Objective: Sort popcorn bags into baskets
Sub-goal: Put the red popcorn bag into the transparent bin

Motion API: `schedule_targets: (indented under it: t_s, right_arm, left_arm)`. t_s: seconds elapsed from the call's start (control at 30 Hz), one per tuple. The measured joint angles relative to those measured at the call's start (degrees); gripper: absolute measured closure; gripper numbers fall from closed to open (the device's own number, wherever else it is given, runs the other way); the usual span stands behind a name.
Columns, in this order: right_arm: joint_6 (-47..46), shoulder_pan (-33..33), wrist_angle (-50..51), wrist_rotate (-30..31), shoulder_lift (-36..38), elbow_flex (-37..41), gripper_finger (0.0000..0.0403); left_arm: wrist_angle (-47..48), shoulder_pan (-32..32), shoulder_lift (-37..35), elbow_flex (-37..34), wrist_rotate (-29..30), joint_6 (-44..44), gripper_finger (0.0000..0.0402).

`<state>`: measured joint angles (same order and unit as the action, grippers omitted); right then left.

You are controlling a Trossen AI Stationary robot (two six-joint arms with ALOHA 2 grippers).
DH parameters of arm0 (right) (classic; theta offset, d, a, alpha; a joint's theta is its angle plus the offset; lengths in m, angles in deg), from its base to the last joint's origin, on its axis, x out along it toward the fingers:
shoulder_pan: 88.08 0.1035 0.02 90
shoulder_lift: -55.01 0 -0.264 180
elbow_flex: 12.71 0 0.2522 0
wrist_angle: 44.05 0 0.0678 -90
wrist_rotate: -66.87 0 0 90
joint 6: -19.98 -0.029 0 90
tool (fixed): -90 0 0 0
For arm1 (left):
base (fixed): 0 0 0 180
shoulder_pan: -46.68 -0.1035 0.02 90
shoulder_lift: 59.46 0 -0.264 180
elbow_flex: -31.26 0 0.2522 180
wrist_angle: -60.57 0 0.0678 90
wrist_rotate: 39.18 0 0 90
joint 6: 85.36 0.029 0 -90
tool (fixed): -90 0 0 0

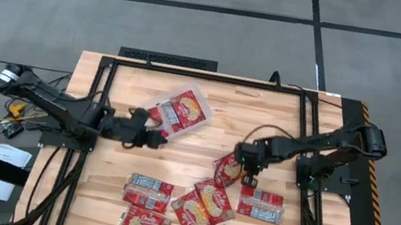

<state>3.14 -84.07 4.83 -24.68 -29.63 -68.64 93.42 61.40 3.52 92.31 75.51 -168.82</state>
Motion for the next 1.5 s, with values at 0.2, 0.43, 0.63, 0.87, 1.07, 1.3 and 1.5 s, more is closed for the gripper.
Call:
schedule_targets:
  t_s: [0.2,0.43,0.63,0.87,1.07,1.3,1.5]
  right_arm:
    - [-5.5,2.3,-11.7,3.0,0.1,3.9,0.0381]
    - [-0.6,1.4,-27.3,1.7,-3.6,4.0,0.0389]
    - [2.7,0.2,-33.4,-0.7,-14.5,-2.2,0.0377]
    - [9.9,1.7,-23.2,2.5,-11.6,-9.4,0.0391]
    - [11.2,0.2,-17.0,7.0,-6.2,-9.8,0.0379]
    - [10.7,-2.1,-13.6,12.3,-9.3,-9.8,0.0390]
    - [11.2,-2.3,-17.4,12.0,-14.7,-9.8,0.0380]
  left_arm:
    - [0.0,7.0,6.0,-0.5,7.2,-8.9,0.0240]
    - [-2.9,8.4,17.4,-0.7,9.1,-13.6,0.0246]
    - [-12.3,7.4,25.2,-0.7,7.1,-14.6,0.0246]
    - [-15.9,6.7,27.2,-0.6,10.3,-13.9,0.0246]
    - [-16.1,4.5,27.2,-0.6,9.6,-11.9,0.0246]
    - [-16.1,1.4,27.2,-0.6,7.9,-7.7,0.0246]
    - [-16.2,0.2,27.2,-0.6,6.0,-6.1,0.0246]
